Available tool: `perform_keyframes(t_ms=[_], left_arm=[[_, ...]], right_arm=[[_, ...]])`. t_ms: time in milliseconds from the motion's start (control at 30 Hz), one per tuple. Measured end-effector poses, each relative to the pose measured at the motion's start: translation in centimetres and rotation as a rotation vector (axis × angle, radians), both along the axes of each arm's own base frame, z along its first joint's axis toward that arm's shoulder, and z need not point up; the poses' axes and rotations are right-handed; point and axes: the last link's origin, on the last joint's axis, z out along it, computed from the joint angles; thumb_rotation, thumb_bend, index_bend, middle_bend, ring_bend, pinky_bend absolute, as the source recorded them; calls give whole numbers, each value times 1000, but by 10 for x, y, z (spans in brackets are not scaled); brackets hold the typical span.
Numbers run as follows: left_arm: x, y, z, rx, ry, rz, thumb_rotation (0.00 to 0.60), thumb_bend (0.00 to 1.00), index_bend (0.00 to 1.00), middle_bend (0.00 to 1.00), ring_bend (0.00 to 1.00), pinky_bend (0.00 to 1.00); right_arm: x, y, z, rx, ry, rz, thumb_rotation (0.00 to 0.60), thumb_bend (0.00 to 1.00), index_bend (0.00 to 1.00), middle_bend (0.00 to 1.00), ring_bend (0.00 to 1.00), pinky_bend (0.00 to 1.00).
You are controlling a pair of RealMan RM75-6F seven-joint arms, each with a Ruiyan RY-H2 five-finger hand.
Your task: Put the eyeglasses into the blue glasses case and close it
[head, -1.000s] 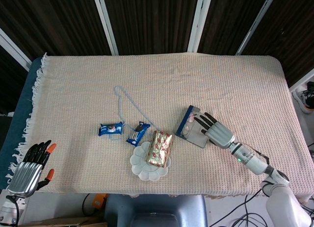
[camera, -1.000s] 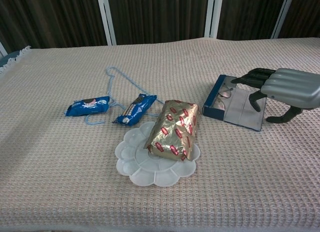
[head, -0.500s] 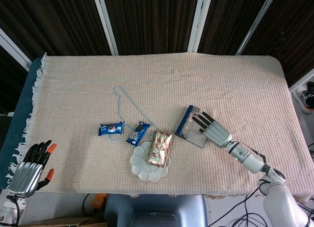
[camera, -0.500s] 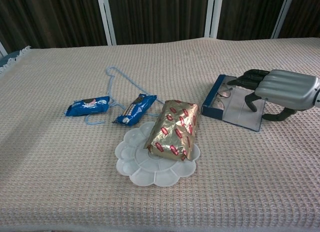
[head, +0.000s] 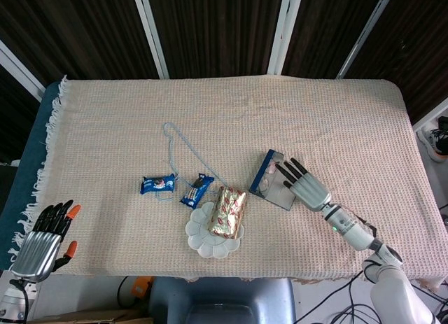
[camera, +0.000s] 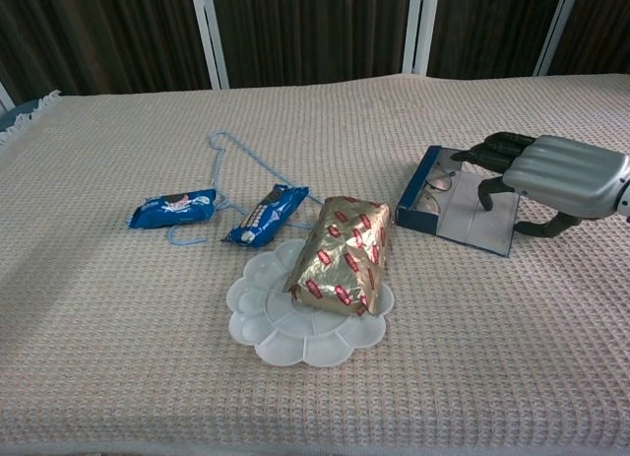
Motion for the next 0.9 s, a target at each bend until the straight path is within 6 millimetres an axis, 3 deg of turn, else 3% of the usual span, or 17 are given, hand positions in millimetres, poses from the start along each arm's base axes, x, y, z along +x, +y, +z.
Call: perform_keyframes(t_ms=[600,900], left_arm=[[0,0,0,23,9,3,600,416,0,0,0,90],[0,-2,0,25,10,1,600,417,0,0,0,91]], right_arm=[[10,-1,-7,-70,-35,10,600,405,534,71,0,0],[18,-7,-4,-89,-56,26,600,491,550,71,0,0]])
